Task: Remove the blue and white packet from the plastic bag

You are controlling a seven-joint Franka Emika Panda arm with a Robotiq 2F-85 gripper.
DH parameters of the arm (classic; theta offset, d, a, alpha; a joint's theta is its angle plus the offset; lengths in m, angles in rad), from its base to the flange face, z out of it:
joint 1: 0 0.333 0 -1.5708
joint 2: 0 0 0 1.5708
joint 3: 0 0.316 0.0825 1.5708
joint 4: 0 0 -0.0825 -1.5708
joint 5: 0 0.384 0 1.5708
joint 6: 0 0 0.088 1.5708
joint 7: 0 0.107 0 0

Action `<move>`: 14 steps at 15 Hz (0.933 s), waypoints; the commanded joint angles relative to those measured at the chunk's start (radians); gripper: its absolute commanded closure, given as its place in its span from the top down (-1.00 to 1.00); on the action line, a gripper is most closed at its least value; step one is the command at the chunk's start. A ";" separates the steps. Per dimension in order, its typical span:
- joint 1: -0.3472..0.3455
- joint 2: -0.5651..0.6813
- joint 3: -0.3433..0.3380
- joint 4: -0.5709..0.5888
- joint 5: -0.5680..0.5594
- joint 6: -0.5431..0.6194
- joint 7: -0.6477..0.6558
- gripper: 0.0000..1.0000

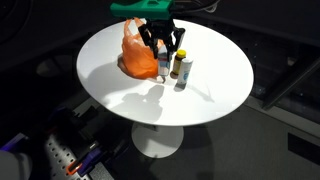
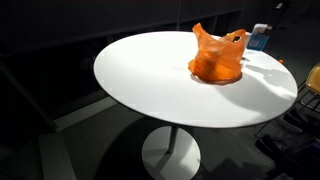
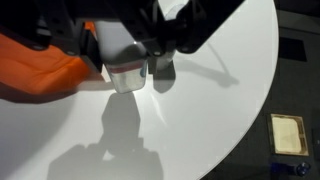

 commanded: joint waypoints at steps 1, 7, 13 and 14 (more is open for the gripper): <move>-0.014 0.051 -0.009 0.010 -0.003 0.026 0.014 -0.53; -0.019 0.134 -0.013 0.027 -0.018 0.075 0.017 -0.53; -0.018 0.169 -0.016 0.038 -0.026 0.079 0.019 0.46; -0.018 0.168 -0.016 0.038 -0.027 0.079 0.018 0.50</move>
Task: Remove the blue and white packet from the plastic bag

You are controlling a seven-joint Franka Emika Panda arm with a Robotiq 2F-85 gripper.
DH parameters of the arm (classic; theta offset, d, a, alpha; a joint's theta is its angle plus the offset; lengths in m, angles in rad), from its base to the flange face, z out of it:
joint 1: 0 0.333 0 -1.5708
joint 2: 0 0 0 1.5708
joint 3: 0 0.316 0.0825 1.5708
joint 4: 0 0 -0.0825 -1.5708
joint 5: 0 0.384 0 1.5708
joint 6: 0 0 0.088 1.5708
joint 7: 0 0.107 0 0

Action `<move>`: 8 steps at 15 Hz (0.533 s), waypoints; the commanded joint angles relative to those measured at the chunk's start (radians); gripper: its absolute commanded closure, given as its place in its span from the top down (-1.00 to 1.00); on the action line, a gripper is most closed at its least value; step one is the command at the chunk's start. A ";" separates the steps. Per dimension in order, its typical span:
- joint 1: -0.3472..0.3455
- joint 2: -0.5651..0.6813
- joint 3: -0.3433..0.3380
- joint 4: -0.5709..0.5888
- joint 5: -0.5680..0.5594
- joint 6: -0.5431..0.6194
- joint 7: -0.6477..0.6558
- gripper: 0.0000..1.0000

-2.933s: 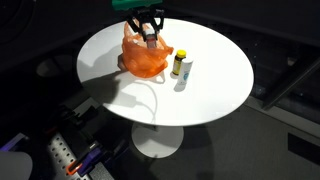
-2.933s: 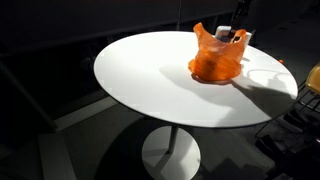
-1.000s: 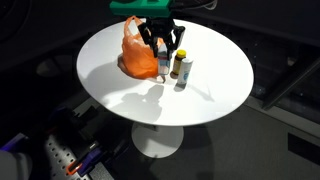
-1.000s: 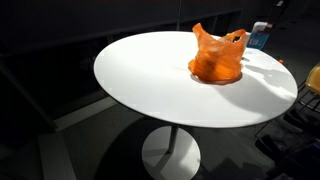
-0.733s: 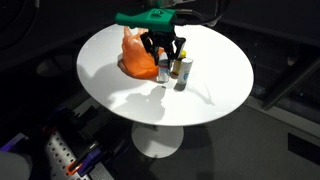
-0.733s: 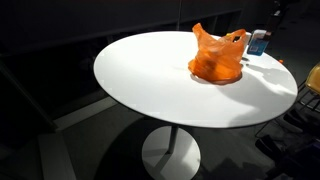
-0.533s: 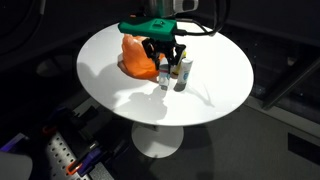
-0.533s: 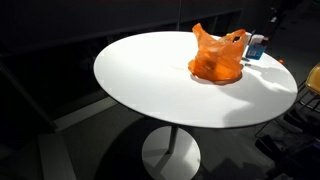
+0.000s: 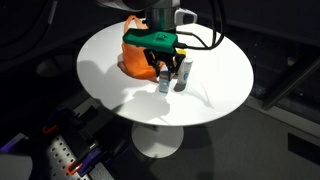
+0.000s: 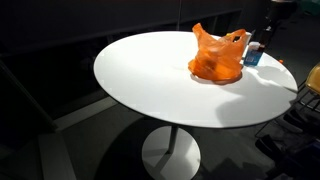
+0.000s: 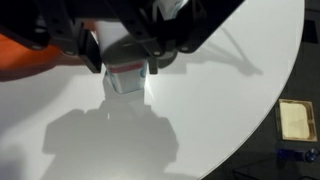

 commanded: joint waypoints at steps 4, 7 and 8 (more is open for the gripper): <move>-0.003 -0.038 0.007 0.018 -0.008 -0.011 -0.014 1.00; 0.005 -0.092 0.021 0.022 0.003 -0.037 -0.035 1.00; 0.009 -0.109 0.025 0.024 0.002 -0.048 -0.033 1.00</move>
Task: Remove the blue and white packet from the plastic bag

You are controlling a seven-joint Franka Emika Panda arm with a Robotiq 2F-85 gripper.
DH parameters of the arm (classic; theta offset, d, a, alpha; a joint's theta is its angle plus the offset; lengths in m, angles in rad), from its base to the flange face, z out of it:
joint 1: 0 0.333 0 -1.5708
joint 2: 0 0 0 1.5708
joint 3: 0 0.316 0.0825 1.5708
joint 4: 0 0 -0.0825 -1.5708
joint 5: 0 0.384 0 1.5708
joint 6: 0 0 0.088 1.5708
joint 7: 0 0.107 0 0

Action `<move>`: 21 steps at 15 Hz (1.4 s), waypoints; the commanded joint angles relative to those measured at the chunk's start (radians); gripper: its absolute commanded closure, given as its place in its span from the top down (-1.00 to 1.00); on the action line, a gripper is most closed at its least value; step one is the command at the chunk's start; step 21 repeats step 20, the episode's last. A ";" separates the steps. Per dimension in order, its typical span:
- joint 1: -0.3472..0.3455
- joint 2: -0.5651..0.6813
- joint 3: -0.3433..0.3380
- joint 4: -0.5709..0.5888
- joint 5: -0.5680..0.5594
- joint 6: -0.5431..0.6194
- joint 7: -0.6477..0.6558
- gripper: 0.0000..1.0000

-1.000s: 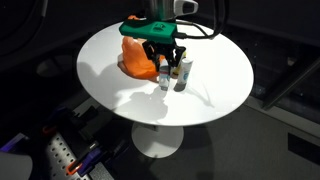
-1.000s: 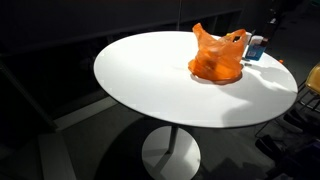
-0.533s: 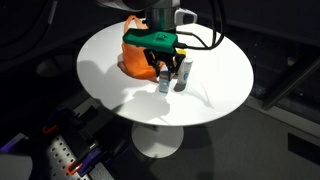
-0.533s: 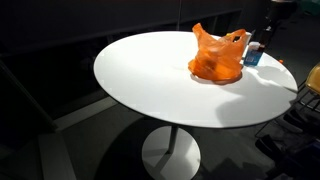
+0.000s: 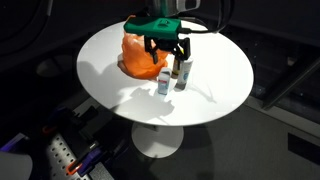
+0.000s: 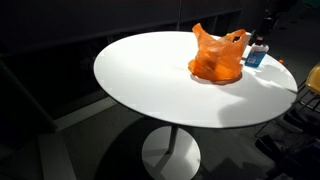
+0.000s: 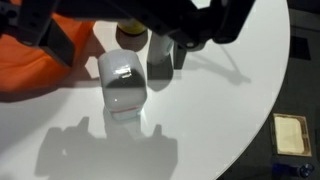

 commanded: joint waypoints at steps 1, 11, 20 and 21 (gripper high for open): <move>0.013 -0.088 0.019 0.006 0.002 -0.062 -0.008 1.00; 0.096 -0.269 0.096 0.069 0.106 -0.390 0.203 1.00; 0.111 -0.278 0.112 0.079 0.113 -0.424 0.206 1.00; 0.111 -0.278 0.112 0.079 0.113 -0.424 0.206 1.00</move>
